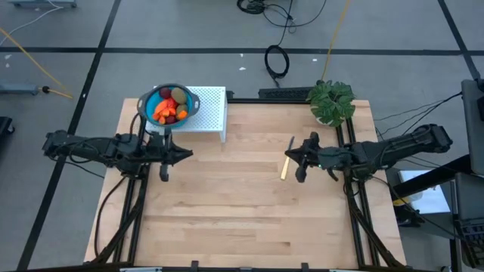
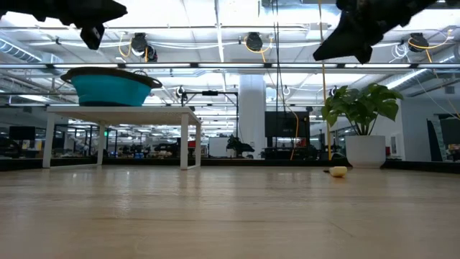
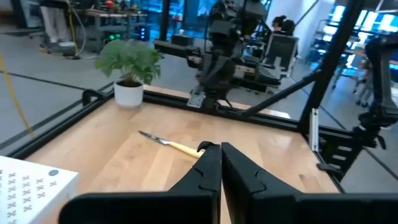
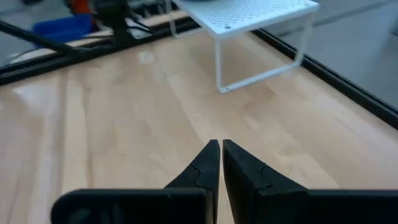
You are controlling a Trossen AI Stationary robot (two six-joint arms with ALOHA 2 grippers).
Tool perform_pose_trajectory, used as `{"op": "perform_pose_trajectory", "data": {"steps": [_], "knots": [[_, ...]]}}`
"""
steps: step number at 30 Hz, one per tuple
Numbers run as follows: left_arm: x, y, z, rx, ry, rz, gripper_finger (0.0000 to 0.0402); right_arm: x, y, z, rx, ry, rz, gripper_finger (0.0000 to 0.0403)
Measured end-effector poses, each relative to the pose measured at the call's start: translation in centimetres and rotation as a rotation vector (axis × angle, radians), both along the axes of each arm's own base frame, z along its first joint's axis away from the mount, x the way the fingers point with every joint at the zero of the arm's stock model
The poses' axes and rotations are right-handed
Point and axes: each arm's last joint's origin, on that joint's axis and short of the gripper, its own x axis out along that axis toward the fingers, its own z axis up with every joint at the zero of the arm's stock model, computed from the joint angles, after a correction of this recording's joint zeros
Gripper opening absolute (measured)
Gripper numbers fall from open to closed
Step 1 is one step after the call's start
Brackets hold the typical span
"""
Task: Pick & Place Fruit
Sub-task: Put the yellow knife on the shelf
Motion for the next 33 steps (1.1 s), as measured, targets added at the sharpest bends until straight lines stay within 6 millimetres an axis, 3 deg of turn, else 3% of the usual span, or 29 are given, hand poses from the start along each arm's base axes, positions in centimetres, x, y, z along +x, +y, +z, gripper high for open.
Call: {"op": "perform_pose_trajectory", "data": {"steps": [6, 16, 21, 33], "knots": [[-0.9, 0.1, -0.6, 0.03, -0.014, -0.026, 0.0002, 2.3, 0.4, 1.5, 0.065, 0.11, -0.094, 0.0015], [-2.3, 0.2, -0.9, 0.086, 0.015, -0.064, 0.0003, 6.5, 1.5, 1.8, 0.284, 0.321, -0.234, 0.0003], [-3.2, 0.3, -1.1, 0.109, 0.02, -0.066, 0.0011, 7.9, 1.6, 1.2, 0.358, 0.368, -0.312, 0.0001], [-5.0, 0.5, -1.3, 0.134, 0.009, -0.085, 0.0004, 8.3, 0.3, -2.0, 0.538, 0.564, -0.52, 0.0006]]}}
